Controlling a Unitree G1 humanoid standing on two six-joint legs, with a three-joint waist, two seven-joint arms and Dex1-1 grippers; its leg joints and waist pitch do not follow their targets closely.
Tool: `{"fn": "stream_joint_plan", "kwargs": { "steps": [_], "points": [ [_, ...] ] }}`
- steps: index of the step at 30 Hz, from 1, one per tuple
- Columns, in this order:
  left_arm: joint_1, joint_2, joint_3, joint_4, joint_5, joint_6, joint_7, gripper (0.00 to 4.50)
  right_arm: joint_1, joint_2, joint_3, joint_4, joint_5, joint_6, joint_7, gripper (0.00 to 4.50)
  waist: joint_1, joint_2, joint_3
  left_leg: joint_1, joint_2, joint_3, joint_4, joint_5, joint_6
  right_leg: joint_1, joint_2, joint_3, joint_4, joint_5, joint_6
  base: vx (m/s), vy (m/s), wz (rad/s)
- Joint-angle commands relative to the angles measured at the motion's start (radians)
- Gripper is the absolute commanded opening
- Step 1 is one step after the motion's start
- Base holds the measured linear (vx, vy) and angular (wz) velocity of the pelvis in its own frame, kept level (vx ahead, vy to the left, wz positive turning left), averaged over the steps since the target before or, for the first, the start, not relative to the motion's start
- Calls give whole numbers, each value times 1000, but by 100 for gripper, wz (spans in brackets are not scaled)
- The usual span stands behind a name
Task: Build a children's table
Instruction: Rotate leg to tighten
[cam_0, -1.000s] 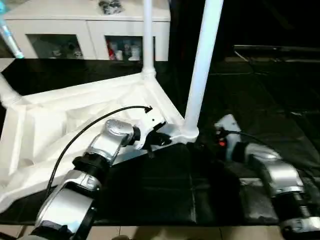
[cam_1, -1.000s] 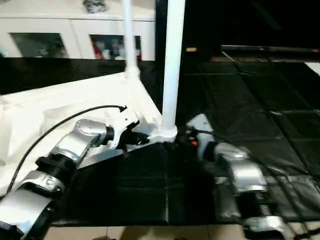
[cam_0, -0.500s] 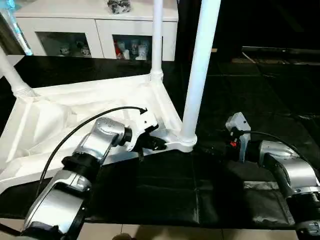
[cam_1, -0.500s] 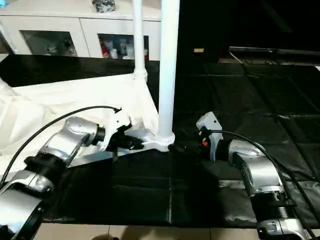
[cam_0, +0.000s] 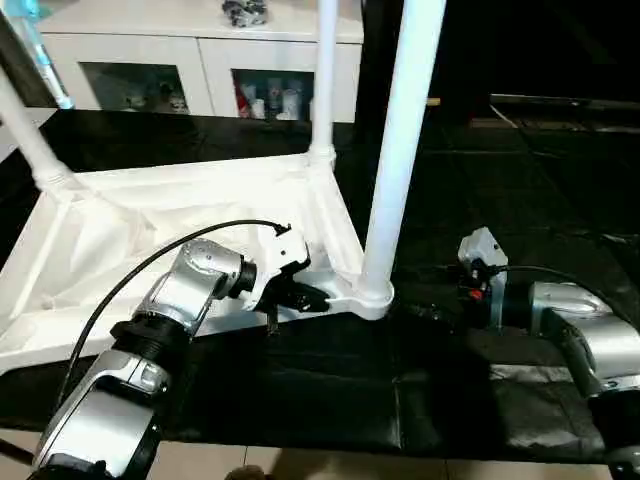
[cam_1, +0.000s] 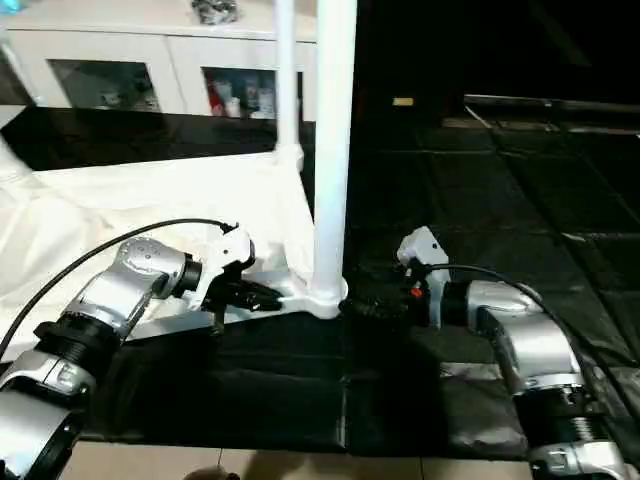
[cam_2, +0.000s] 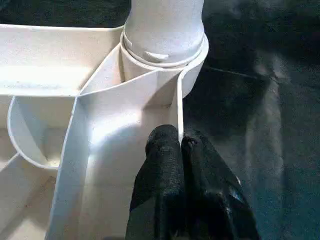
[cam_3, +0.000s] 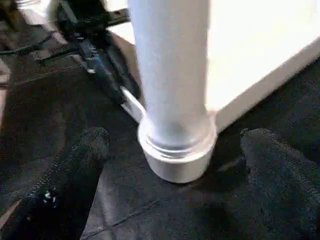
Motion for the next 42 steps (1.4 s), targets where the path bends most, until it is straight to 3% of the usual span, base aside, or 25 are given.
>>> {"fn": "stream_joint_plan", "kwargs": {
  "steps": [1,13,14,21,24,26,31,32,33,34,38,39,40,42],
  "points": [
    [-13,2,-16,-52,-28,-22,-49,0,6,-18,14,-24,20,12,29,447,-3,-1,-77,15,27,1,-67,-232,42,55,-56,44,-59,-274,-204,0,0,0],
    [2,17,-32,-92,-30,-13,-83,0,8,-60,30,-31,26,12,96,447,2,-6,-77,13,25,2,-64,-218,44,56,-56,43,-58,-279,-198,0,0,0],
    [4,19,-34,-95,-30,-13,-87,0,7,-63,32,-32,28,13,101,447,1,-10,-77,12,25,2,-64,-216,45,57,-55,43,-58,-279,-197,0,0,0],
    [17,34,-55,-127,-30,-18,-112,0,9,-84,49,-45,48,28,164,447,4,-7,-77,11,27,1,-64,-210,51,56,-55,43,-55,-273,-201,0,0,0],
    [35,45,-66,-157,-32,-16,-128,0,15,-93,72,-51,46,23,197,447,5,0,-77,13,28,1,-65,-233,43,55,-56,44,-59,-286,-200,0,0,0],
    [43,50,-73,-169,-33,-14,-138,0,11,-91,80,-36,38,1,204,447,6,-6,-77,13,27,1,-65,-232,41,55,-56,44,-58,-282,-202,0,0,0],
    [55,61,-92,-197,-30,-14,-158,0,-34,-67,98,42,18,-35,213,447,5,-6,-76,14,26,1,-65,-243,36,53,-57,43,-59,-311,-202,0,0,0],
    [56,62,-95,-201,-30,-14,-160,0,-44,-61,98,56,19,-32,213,447,2,-12,-75,13,26,2,-65,-243,38,54,-57,43,-61,-318,-199,0,0,0],
    [56,63,-98,-204,-28,-15,-162,0,-53,-55,98,68,23,-30,218,447,3,-9,-75,13,25,2,-65,-238,38,54,-57,43,-60,-324,-197,0,0,0],
    [57,64,-100,-207,-26,-16,-163,0,-64,-51,104,80,23,-32,229,430,3,-16,-75,13,26,2,-64,-232,40,53,-57,43,-58,-325,-195,0,0,0],
    [57,64,-105,-215,-24,-16,-163,0,-79,-47,115,99,15,-44,243,413,2,-14,-75,13,27,2,-63,-224,42,52,-57,44,-57,-331,-191,0,0,0],
    [55,63,-109,-222,-23,-11,-162,0,-95,-40,120,120,13,-58,248,405,1,-23,-76,11,26,3,-62,-211,44,53,-56,44,-54,-322,-190,0,0,0],
    [55,63,-109,-222,-23,-11,-162,0,-95,-40,120,120,13,-58,248,381,1,-23,-76,11,26,3,-62,-211,44,53,-56,44,-54,-322,-190,0,0,0],
    [52,64,-109,-226,-26,-8,-156,0,-119,-25,129,143,15,-68,258,373,1,-13,-76,12,26,3,-62,-213,42,51,-56,44,-55,-324,-191,0,0,0]
  ]
}}
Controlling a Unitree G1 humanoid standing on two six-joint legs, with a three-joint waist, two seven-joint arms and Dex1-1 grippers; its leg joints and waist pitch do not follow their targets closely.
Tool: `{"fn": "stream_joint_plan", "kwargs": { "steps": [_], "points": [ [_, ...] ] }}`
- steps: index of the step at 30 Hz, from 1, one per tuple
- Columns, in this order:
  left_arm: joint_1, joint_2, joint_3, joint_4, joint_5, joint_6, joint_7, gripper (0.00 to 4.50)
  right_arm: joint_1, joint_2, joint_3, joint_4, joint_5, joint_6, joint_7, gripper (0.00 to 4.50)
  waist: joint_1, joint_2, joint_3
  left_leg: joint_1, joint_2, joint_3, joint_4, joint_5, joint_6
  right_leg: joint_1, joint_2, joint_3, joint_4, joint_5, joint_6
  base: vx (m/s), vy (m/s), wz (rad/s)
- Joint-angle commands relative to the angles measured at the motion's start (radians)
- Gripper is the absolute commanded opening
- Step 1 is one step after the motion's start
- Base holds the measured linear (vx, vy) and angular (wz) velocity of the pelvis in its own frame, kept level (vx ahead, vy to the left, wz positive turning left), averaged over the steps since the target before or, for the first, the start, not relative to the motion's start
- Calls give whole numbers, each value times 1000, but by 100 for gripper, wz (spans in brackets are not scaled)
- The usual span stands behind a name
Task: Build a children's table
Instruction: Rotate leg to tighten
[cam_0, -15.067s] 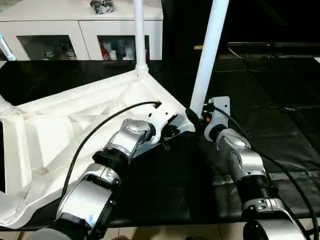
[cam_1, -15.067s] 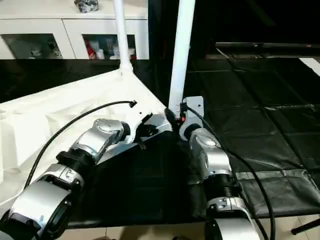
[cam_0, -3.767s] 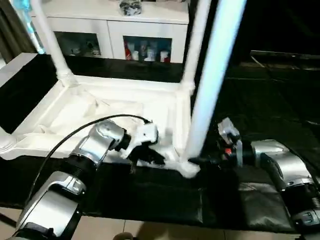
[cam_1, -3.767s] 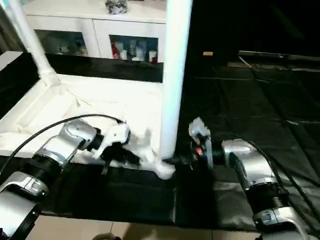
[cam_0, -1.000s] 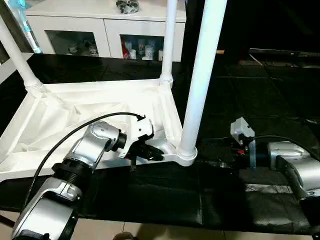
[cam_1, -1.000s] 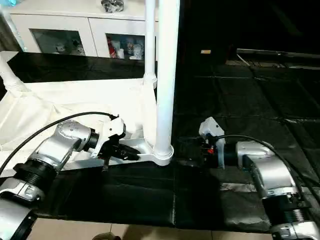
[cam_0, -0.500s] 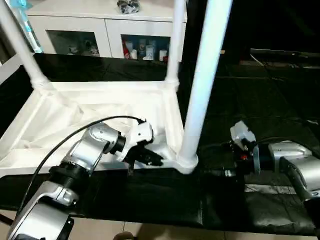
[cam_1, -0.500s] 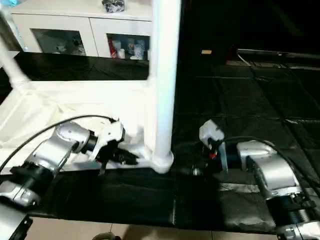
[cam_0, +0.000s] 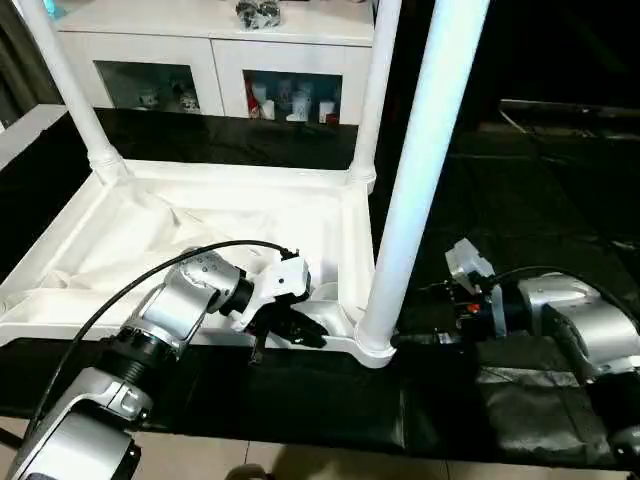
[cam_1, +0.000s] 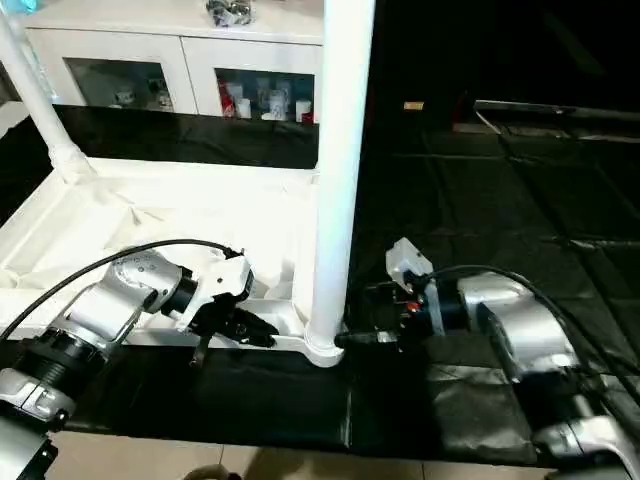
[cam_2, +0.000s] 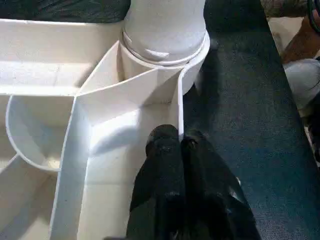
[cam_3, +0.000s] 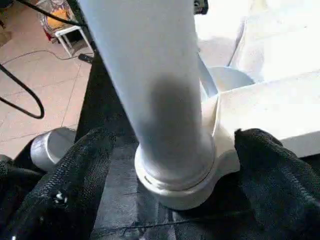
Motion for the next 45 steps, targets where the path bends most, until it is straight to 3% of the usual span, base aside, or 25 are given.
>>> {"fn": "stream_joint_plan", "kwargs": {
  "steps": [1,2,4,6,17,28,30,33,38,42,45],
  "points": [
    [-19,-7,-14,-53,-16,-8,-27,0,-31,14,14,19,-3,-15,23,367,-7,-10,-76,12,26,2,-66,-217,42,51,-55,43,-60,-317,-194,0,0,0],
    [-20,-6,-12,-55,-17,-6,-27,0,-37,19,16,21,-2,-12,26,354,-7,-6,-76,13,26,1,-67,-218,40,51,-54,43,-58,-310,-196,0,0,0],
    [-22,-5,-9,-55,-17,-3,-23,0,-42,29,20,22,-2,-13,28,334,-8,-8,-77,15,26,2,-67,-222,39,50,-54,43,-58,-302,-200,0,0,0],
    [-22,-4,-8,-56,-18,0,-20,0,-43,35,22,23,-4,-16,29,321,-7,-1,-77,14,26,1,-67,-229,34,51,-54,43,-58,-298,-203,0,0,0],
    [-23,0,1,-54,-23,10,-4,0,-37,45,30,24,2,-24,34,222,-7,-1,-77,14,25,0,-68,-242,27,53,-52,42,-59,-299,-202,0,0,0],
    [-27,0,7,-48,-25,10,5,0,-32,48,30,12,8,-14,39,199,-7,3,-78,15,24,0,-67,-250,25,53,-51,43,-57,-283,-212,0,0,0],
    [-27,0,7,-46,-25,12,8,0,-28,50,30,8,10,-12,36,199,-6,7,-78,16,24,-1,-67,-255,23,53,-51,43,-57,-284,-213,0,0,0],
    [-36,-18,24,-27,-19,45,69,0,-7,66,22,-23,24,8,7,199,-7,5,-77,17,24,-1,-68,-265,20,52,-51,43,-58,-295,-210,0,0,0],
    [-54,-51,54,8,-11,77,162,0,-1,95,6,-31,14,39,-83,197,-8,2,-72,20,20,-2,-68,-300,6,48,-53,41,-69,-389,-180,0,0,0],
    [-82,-122,111,38,-11,158,328,0,-4,197,-29,-20,-51,56,-348,195,-19,0,-67,20,11,-6,-69,-325,-12,46,-54,34,-86,-512,-121,0,0,0],
    [-103,-164,138,54,-12,206,415,0,-27,276,-50,-1,-75,91,-502,192,-45,4,-66,10,7,-11,-71,-323,-22,48,-50,28,-89,-535,-96,0,0,0]
  ]
}}
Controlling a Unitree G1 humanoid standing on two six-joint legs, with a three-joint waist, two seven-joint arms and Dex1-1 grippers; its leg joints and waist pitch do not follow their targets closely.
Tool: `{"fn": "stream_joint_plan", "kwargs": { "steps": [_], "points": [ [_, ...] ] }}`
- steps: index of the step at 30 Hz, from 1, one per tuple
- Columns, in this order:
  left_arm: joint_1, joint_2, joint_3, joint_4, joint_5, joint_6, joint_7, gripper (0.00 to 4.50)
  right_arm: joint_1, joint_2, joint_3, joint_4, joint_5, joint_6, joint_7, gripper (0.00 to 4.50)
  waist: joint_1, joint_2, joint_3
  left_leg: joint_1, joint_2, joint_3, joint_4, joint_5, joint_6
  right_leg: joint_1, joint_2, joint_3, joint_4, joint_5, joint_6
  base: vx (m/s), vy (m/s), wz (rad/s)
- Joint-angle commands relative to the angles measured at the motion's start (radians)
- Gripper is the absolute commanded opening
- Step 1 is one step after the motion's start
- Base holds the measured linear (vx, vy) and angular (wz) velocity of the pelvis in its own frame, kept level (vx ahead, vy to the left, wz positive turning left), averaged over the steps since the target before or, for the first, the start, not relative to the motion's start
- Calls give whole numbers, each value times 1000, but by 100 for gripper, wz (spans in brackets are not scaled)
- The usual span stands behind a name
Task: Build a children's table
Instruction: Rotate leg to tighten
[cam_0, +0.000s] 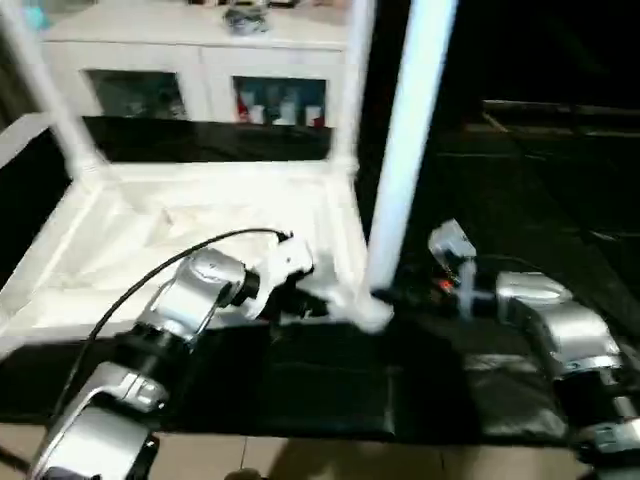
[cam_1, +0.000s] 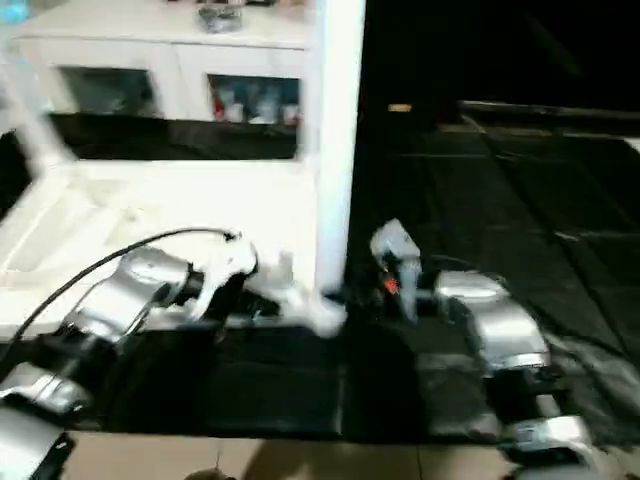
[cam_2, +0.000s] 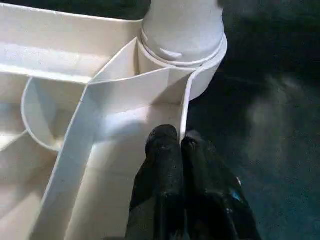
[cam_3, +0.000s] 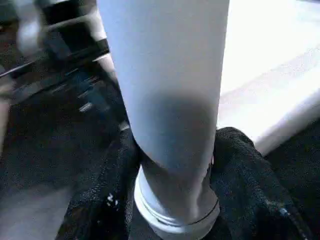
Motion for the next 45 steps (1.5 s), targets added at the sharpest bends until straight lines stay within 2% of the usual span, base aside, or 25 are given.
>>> {"fn": "stream_joint_plan", "kwargs": {
  "steps": [1,2,3,5,6,7,9,10,11,13,16,18,22,24,25,27,31,33,36,38,39,40,42,44,45],
  "points": [
    [-86,-96,76,-3,-36,57,183,0,-59,133,30,51,-12,66,-189,191,-6,1,-67,4,6,-12,-74,-334,-24,50,-49,24,-97,-537,-99,0,0,0],
    [-86,-96,76,-3,-36,57,183,0,-59,133,30,51,-12,66,-189,191,-11,6,-69,3,5,-14,-74,-335,-28,51,-50,22,-95,-533,-101,0,0,0],
    [-102,-118,93,14,-38,67,232,0,-83,166,21,83,-16,70,-241,191,-20,5,-70,-1,4,-17,-74,-343,-28,55,-50,18,-98,-539,-96,0,0,0],
    [-111,-131,103,25,-40,73,261,0,-97,185,16,102,-18,71,-269,191,-28,6,-71,1,2,-15,-71,-335,-17,52,-50,19,-103,-520,-99,0,0,0],
    [-122,-147,116,39,-43,71,296,0,-117,205,19,133,-30,60,-301,191,-29,6,-77,2,5,-14,-72,-303,-7,55,-51,24,-97,-446,-120,0,0,0],
    [-132,-160,123,51,-43,69,323,0,-139,224,21,165,-42,49,-335,191,-32,11,-76,-5,6,-12,-72,-275,0,55,-47,29,-87,-357,-151,0,0,0],
    [-142,-171,127,67,-36,56,352,0,-165,252,22,204,-60,12,-366,191,-36,9,-79,-8,5,-11,-72,-255,3,60,-47,28,-79,-311,-175,0,0,0],
    [-143,-173,128,69,-33,54,356,0,-168,260,19,208,-62,3,-372,247,-33,11,-80,-1,7,-8,-69,-249,7,55,-47,31,-77,-278,-193,0,0,0],
    [-143,-173,128,69,-33,54,356,0,-168,260,19,208,-62,3,-372,247,-33,10,-83,0,7,-7,-67,-236,11,57,-48,33,-73,-245,-205,59,-8,4],
    [-139,-168,122,67,-20,47,356,0,-165,274,9,199,-67,3,-387,259,-26,11,-89,-5,8,-5,-63,-156,38,63,-45,37,-54,-102,-243,58,-7,3],
    [-132,-160,113,61,-9,42,350,0,-153,281,7,180,-76,7,-394,305,-22,12,-90,-5,8,-3,-60,-108,65,65,-44,36,-44,-17,-275,0,0,0],
    [-125,-153,113,56,-10,43,347,0,-137,275,11,159,-76,4,-383,315,-21,13,-87,-2,10,-1,-62,-140,64,64,-45,37,-49,-47,-275,0,0,0],
    [-118,-139,106,53,-10,35,331,0,-109,248,23,128,-66,-6,-349,351,-23,12,-80,-1,10,-1,-68,-212,35,66,-48,37,-64,-171,-241,0,0,0],
    [-116,-126,102,54,-12,26,313,0,-74,207,38,79,-57,-18,-286,374,-24,11,-78,-2,9,-2,-70,-227,30,67,-46,36,-68,-201,-225,0,0,0],
    [-115,-119,98,54,-12,16,299,0,-56,186,43,54,-51,-19,-259,393,-24,9,-79,-1,9,-1,-69,-232,32,67,-47,37,-69,-210,-217,0,0,0],
    [-110,-101,88,51,-15,-2,256,0,-18,128,45,4,-44,-28,-199,397,-22,10,-80,-2,10,-2,-68,-224,39,67,-47,37,-69,-205,-212,0,0,0],
    [-96,-66,58,38,-14,-34,171,0,36,44,29,-68,-18,-25,-111,436,-9,10,-82,1,14,0,-65,-195,56,63,-47,40,-64,-156,-235,0,0,0],
    [-87,-44,40,29,-14,-40,122,0,70,-11,13,-107,-1,-23,-55,446,1,11,-81,1,16,1,-65,-191,57,63,-47,41,-62,-147,-239,0,0,0],
    [-74,-16,20,17,-18,-63,56,0,103,-67,-4,-150,24,-18,10,446,8,12,-77,3,15,2,-67,-225,54,62,-49,41,-71,-207,-223,0,0,0],
    [-63,4,6,8,-19,-78,15,0,119,-95,-11,-173,33,-19,39,446,13,21,-76,6,15,0,-69,-250,41,58,-49,39,-75,-265,-207,0,0,0],
    [-61,7,4,6,-20,-80,8,0,121,-99,-12,-175,34,-20,42,446,15,16,-75,8,16,1,-70,-260,37,56,-48,39,-78,-277,-203,0,0,0],
    [-52,21,-5,0,-23,-93,-22,0,131,-117,-16,-188,40,-23,59,446,19,28,-74,8,15,-2,-70,-265,33,56,-49,38,-78,-282,-202,0,0,0],
    [-41,36,-13,-7,-28,-109,-56,0,140,-137,-21,-198,43,-29,76,446,21,22,-75,7,17,-2,-70,-268,35,59,-49,39,-78,-279,-201,0,0,0],
    [-25,60,-32,-13,-31,-136,-116,0,159,-181,-35,-221,63,-33,111,446,27,24,-76,9,17,1,-68,-257,41,54,-48,41,-75,-276,-208,0,0,0],
    [-22,64,-36,-13,-32,-141,-127,0,162,-192,-36,-226,67,-33,120,446,33,17,-76,8,17,2,-67,-248,47,55,-49,41,-75,-288,-203,0,0,0]
  ]
}}
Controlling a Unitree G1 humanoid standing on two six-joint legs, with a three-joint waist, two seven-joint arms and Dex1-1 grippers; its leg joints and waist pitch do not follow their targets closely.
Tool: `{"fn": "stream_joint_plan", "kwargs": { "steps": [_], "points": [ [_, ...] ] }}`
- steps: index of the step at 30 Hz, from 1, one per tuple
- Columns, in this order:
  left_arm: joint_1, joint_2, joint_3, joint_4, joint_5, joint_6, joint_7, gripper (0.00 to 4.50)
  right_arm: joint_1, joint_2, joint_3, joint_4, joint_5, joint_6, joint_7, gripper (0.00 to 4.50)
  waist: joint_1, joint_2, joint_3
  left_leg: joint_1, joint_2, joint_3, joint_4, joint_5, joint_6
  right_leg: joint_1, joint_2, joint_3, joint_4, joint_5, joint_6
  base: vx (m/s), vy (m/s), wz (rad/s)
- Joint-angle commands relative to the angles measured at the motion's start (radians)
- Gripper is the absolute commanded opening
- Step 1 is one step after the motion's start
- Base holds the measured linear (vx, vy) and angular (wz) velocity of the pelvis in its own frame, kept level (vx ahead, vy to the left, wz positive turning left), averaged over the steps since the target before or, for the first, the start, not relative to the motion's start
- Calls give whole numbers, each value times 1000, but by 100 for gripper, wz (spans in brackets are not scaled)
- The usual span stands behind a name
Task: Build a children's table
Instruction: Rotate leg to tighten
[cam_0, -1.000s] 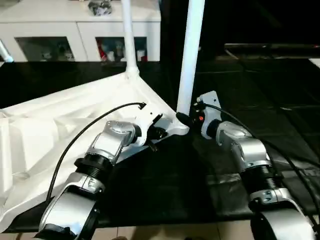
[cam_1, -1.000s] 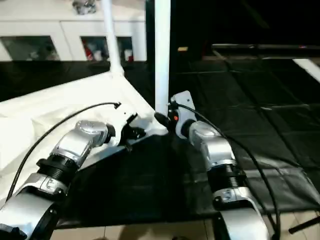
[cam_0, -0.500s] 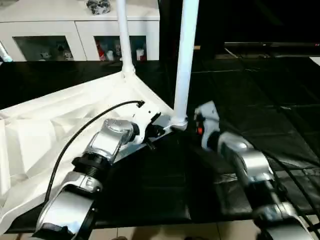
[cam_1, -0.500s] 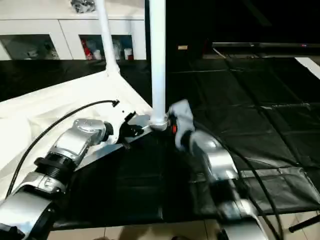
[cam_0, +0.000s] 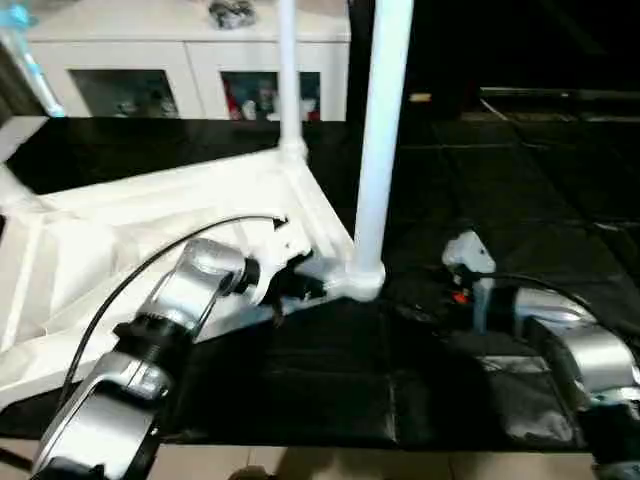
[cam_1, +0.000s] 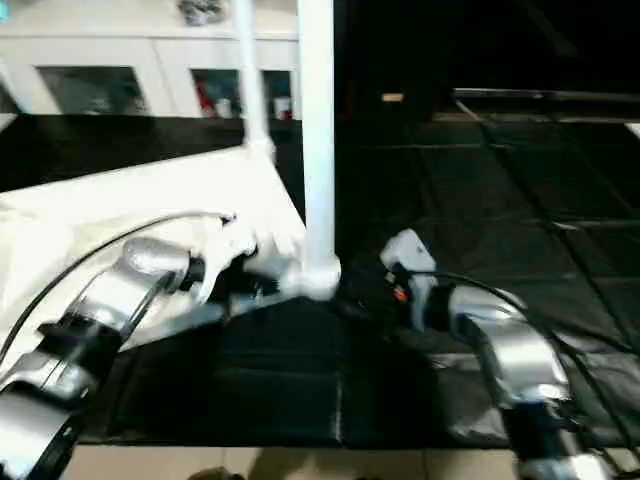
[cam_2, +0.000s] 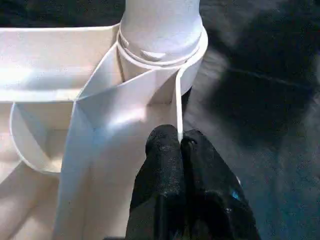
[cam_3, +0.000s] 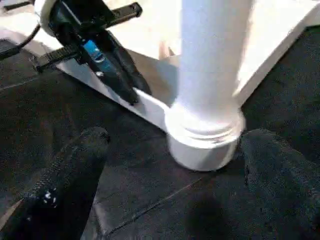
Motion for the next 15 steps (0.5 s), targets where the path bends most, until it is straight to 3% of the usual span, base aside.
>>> {"fn": "stream_joint_plan", "kwargs": {
  "steps": [1,3,5,11,15],
  "points": [
    [-9,12,-21,-45,-12,-37,-60,0,8,-29,-24,-31,22,-6,34,446,4,-11,-77,13,19,2,-64,-241,53,61,-51,43,-69,-304,-189,0,0,0],
    [-2,22,-27,-55,-19,-57,-95,0,12,-50,-21,-38,31,-5,68,446,13,-8,-78,10,19,1,-63,-229,54,61,-53,42,-69,-327,-176,0,0,0],
    [4,37,-38,-72,-29,-77,-143,0,13,-73,-14,-43,40,-6,110,446,15,-11,-77,11,20,1,-64,-236,53,60,-53,42,-71,-344,-170,0,0,0],
    [16,68,-77,-111,-36,-118,-247,0,0,-101,36,-34,44,-41,224,446,22,-3,-77,14,23,1,-64,-251,49,54,-54,44,-69,-344,-178,0,0,0],
    [18,70,-112,-120,-22,-151,-280,0,-57,-78,89,52,28,-67,280,416,25,-7,-76,12,22,0,-64,-265,42,54,-55,42,-69,-376,-173,0,0,0]
  ]
}}
